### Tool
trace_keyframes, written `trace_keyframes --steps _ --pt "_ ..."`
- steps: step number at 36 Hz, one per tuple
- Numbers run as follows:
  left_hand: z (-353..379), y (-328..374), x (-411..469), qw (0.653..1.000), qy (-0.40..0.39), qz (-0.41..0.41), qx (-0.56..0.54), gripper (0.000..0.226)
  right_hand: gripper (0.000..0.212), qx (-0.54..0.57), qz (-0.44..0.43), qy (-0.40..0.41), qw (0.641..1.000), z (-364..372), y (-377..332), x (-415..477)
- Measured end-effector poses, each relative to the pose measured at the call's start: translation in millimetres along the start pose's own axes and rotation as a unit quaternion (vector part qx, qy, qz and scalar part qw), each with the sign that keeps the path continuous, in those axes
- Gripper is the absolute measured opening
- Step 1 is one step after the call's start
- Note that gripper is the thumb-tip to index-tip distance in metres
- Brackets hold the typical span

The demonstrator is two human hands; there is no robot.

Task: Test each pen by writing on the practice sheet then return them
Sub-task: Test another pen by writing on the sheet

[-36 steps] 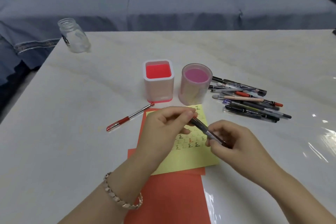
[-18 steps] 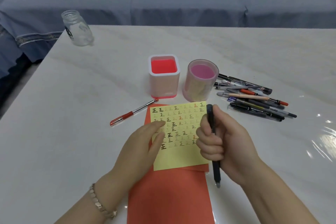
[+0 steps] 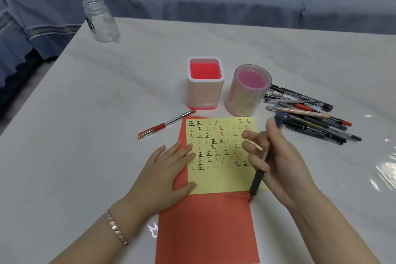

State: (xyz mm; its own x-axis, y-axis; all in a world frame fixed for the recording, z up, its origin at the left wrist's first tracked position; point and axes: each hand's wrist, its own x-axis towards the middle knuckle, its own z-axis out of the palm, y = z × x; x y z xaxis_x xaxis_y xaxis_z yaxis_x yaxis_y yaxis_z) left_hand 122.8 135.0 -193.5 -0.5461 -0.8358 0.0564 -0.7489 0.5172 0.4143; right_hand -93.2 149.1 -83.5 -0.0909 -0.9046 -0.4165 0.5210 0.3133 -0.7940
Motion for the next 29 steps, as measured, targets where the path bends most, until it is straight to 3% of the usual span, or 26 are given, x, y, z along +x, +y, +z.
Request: trace_keyframes --steps 3,9,12,15,19,24,29 --pt "1.0 -3.2 -1.0 1.0 0.003 0.007 0.005 0.066 0.057 0.023 -0.025 0.034 0.999 -5.0 1.8 2.3" --pt "1.4 -4.7 -0.6 1.0 0.017 0.017 0.019 0.066 0.077 -0.199 -0.04 0.047 0.978 -13.8 11.9 5.1" --pt "3.3 -6.0 -0.4 0.999 0.029 0.02 0.01 0.068 0.062 -0.232 -0.072 0.027 0.97 -9.6 21.9 0.3" --pt "4.8 -6.4 0.5 0.999 0.04 0.024 0.005 0.068 0.009 -0.275 -0.126 0.037 0.953 -1.9 32.4 -2.5" --pt "6.7 -7.7 0.5 0.998 0.05 0.021 0.01 0.069 0.026 -0.294 -0.167 0.067 0.939 -0.7 54.0 3.0" --pt "8.1 -8.1 0.3 0.998 0.058 0.013 0.008 0.071 0.01 -0.286 -0.143 -0.005 0.948 8.9 73.8 8.7" --pt "6.4 -6.8 0.4 0.997 0.074 0.007 -0.005 0.077 0.02 -0.303 -0.14 0.051 0.941 17.7 88.4 14.1"
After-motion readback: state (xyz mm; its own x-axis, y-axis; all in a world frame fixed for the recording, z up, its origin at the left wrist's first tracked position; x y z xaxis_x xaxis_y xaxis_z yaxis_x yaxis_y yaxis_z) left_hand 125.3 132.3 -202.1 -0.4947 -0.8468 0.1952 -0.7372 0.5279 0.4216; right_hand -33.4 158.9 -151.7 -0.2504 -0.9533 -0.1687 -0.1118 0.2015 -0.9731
